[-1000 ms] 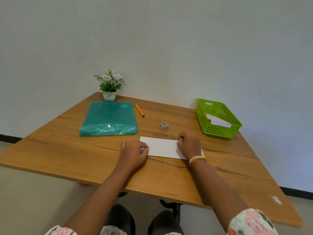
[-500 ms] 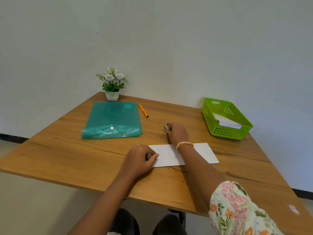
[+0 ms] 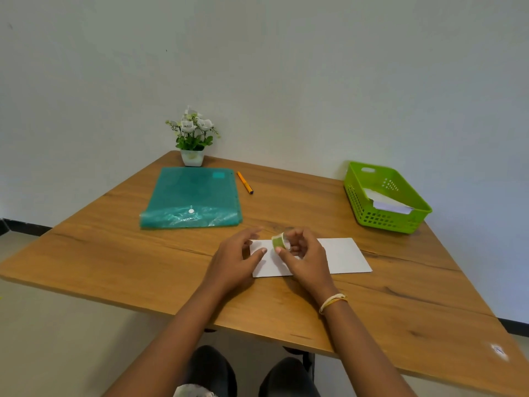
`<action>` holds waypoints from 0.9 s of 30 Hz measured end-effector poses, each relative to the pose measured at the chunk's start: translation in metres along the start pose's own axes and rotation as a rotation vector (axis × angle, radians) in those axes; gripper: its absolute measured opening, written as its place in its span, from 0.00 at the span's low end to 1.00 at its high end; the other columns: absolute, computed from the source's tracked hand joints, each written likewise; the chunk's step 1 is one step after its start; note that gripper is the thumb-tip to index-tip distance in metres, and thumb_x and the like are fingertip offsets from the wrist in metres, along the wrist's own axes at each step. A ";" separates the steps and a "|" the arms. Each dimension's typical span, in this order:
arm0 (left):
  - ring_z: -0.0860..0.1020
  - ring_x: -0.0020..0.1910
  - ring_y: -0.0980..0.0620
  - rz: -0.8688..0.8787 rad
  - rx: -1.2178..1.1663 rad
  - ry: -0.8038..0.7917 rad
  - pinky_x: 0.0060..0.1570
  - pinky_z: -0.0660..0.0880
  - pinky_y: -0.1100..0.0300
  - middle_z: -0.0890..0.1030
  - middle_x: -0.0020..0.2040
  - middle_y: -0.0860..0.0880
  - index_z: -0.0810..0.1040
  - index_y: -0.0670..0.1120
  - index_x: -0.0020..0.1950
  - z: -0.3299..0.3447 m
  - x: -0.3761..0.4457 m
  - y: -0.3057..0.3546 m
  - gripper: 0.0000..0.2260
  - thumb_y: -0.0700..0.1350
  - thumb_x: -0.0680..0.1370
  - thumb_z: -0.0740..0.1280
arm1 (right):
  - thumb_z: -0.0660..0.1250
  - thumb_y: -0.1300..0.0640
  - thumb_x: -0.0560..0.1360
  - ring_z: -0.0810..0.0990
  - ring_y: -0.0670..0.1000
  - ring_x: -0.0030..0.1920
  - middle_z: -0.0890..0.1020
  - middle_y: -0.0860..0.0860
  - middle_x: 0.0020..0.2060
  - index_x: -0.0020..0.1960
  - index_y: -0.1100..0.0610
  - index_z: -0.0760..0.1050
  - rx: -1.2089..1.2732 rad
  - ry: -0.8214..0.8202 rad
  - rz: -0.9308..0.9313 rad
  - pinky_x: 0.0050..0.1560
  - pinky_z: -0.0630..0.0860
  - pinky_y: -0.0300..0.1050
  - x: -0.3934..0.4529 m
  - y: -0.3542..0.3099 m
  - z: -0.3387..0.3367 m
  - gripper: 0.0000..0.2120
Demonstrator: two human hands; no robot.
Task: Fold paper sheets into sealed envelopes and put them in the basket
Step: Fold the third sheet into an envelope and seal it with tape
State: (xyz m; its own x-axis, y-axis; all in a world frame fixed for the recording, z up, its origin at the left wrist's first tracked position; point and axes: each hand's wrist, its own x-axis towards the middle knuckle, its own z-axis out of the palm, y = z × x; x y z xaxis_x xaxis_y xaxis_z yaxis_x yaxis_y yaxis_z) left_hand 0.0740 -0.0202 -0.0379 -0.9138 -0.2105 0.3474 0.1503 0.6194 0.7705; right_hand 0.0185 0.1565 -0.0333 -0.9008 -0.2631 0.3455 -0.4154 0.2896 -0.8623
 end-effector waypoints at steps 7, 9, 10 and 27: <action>0.79 0.50 0.57 -0.101 -0.320 -0.004 0.48 0.75 0.58 0.82 0.46 0.54 0.78 0.58 0.59 0.013 0.006 0.012 0.14 0.51 0.74 0.72 | 0.76 0.54 0.68 0.77 0.40 0.52 0.78 0.39 0.50 0.55 0.46 0.74 -0.094 0.053 -0.159 0.48 0.76 0.31 -0.008 0.003 0.003 0.19; 0.79 0.50 0.60 -0.089 -0.249 -0.061 0.49 0.75 0.58 0.83 0.46 0.57 0.79 0.57 0.59 0.017 0.006 0.015 0.15 0.53 0.73 0.72 | 0.75 0.56 0.70 0.76 0.41 0.53 0.78 0.41 0.51 0.55 0.48 0.75 -0.140 0.050 -0.227 0.49 0.76 0.32 -0.008 0.002 0.003 0.16; 0.79 0.49 0.61 -0.082 -0.233 -0.071 0.48 0.75 0.58 0.83 0.46 0.58 0.81 0.57 0.57 0.017 0.007 0.016 0.13 0.52 0.72 0.73 | 0.74 0.56 0.70 0.76 0.41 0.53 0.77 0.40 0.51 0.55 0.48 0.75 -0.150 0.043 -0.242 0.49 0.76 0.32 -0.008 0.001 0.003 0.16; 0.76 0.48 0.65 0.014 -0.149 -0.001 0.46 0.75 0.61 0.81 0.44 0.62 0.81 0.56 0.43 0.011 0.002 0.012 0.09 0.44 0.68 0.76 | 0.76 0.51 0.69 0.80 0.39 0.54 0.82 0.38 0.52 0.59 0.47 0.80 0.018 0.068 -0.062 0.49 0.78 0.32 -0.015 -0.004 0.004 0.19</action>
State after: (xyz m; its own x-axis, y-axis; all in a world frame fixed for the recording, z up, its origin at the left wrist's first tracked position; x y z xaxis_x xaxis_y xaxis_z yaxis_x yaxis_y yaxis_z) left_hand 0.0695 -0.0050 -0.0337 -0.9116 -0.2017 0.3582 0.2172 0.5033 0.8364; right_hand 0.0339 0.1554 -0.0368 -0.8800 -0.2167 0.4227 -0.4692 0.2576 -0.8447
